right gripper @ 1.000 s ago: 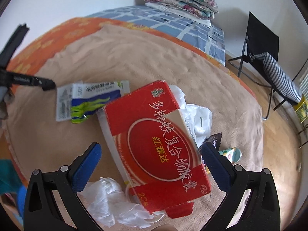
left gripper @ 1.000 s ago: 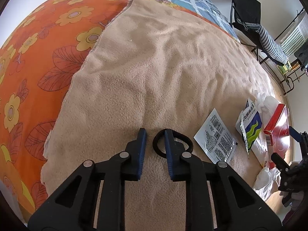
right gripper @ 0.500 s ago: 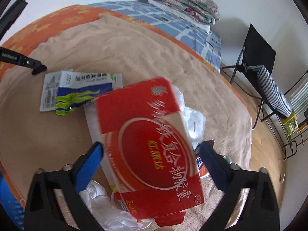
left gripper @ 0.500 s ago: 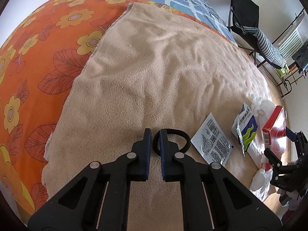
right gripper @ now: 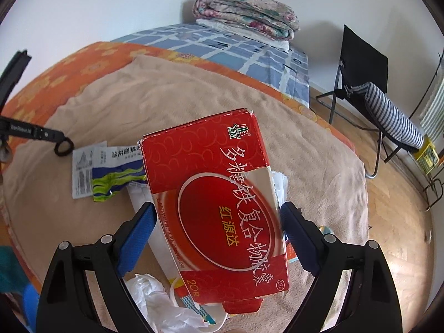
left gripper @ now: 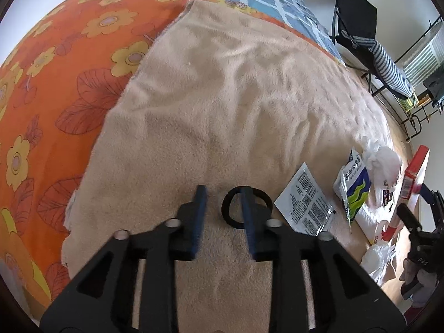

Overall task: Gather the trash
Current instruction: 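Lift the hair tie and red box and carry both toward the blue basket, then open the right tool over the basket while the left tool releases the hair tie, then grasp the seaweed soup packet with the left tool while the right tool grasps white tissue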

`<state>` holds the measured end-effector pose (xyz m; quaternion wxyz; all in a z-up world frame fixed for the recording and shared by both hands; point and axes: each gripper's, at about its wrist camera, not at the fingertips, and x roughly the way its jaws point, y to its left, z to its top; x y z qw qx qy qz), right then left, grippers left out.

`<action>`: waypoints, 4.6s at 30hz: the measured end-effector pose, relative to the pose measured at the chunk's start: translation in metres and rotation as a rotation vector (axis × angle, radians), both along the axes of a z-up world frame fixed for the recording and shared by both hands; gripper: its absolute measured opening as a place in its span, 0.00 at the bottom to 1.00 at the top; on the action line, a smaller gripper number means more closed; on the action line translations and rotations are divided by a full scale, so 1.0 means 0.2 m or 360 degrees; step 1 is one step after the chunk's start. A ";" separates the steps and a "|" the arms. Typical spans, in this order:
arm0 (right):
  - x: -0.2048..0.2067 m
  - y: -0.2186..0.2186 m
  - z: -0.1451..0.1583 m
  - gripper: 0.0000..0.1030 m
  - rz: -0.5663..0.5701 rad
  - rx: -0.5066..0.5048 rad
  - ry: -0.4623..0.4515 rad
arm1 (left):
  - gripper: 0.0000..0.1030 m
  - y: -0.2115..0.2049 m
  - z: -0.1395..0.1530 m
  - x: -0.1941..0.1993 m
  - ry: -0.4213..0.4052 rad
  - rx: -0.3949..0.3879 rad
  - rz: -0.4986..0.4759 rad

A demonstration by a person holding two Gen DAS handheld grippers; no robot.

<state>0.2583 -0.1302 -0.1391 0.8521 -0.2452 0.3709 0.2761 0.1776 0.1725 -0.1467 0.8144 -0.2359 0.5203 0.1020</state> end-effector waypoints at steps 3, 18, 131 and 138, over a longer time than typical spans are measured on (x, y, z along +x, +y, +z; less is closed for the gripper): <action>0.00 -0.01 0.01 0.87 -0.0003 0.0014 -0.0009 | 0.26 -0.03 -0.02 0.01 -0.0014 0.0045 -0.0035; -0.02 -0.08 0.13 0.87 -0.0099 0.0166 -0.0043 | 0.02 0.01 0.16 -0.05 -0.0255 0.0035 -0.0010; -0.76 -0.45 -0.10 0.89 -0.0247 0.0299 0.0500 | 0.56 -0.80 0.27 -0.56 -0.0210 0.0177 -0.0731; -0.55 -0.41 0.00 0.89 -0.0225 0.0413 0.0468 | 0.56 -0.75 0.35 -0.28 -0.0272 0.0158 -0.0706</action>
